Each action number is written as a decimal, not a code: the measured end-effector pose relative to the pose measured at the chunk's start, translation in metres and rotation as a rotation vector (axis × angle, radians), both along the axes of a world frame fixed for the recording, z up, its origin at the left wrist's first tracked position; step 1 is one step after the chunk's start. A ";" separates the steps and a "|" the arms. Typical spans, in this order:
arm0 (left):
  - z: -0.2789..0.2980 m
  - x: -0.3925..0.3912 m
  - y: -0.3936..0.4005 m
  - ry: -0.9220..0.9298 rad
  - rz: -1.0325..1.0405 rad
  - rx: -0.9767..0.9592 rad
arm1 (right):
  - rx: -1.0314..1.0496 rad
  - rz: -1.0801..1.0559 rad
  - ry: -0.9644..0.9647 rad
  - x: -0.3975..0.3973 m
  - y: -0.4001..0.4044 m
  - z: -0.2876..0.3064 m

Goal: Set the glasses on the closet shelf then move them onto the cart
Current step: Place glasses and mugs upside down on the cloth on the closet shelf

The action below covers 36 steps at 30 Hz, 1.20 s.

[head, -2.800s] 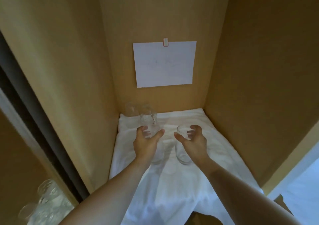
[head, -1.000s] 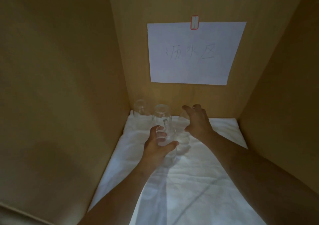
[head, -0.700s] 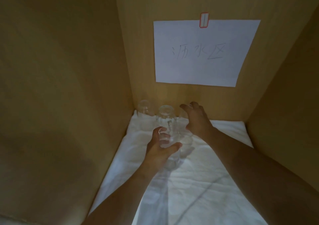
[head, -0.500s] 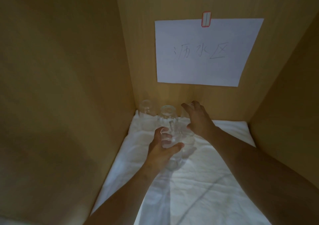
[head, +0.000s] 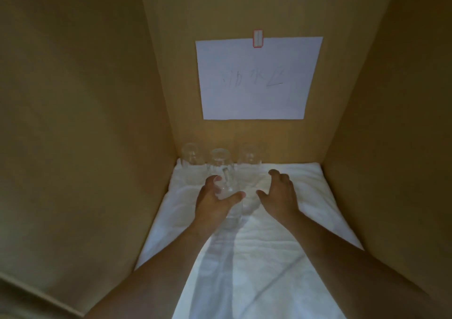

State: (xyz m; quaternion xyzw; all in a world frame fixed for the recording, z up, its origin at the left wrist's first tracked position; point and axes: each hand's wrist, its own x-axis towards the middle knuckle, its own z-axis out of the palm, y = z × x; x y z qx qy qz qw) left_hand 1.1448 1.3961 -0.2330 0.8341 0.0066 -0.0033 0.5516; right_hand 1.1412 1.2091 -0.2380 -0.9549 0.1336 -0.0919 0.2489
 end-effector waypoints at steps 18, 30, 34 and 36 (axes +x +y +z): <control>0.068 -0.037 -0.044 -0.102 -0.129 -0.303 | 1.796 -0.050 0.175 -0.060 -0.016 0.028; 0.051 -0.024 -0.027 -0.126 -0.137 0.195 | 1.254 -0.259 -0.033 -0.054 -0.054 0.053; 0.041 -0.021 -0.017 -0.156 -0.162 0.438 | 0.876 -0.249 -0.176 -0.039 -0.058 0.042; 0.037 -0.020 -0.013 -0.167 -0.194 0.503 | 0.625 -0.207 -0.181 -0.031 -0.058 0.041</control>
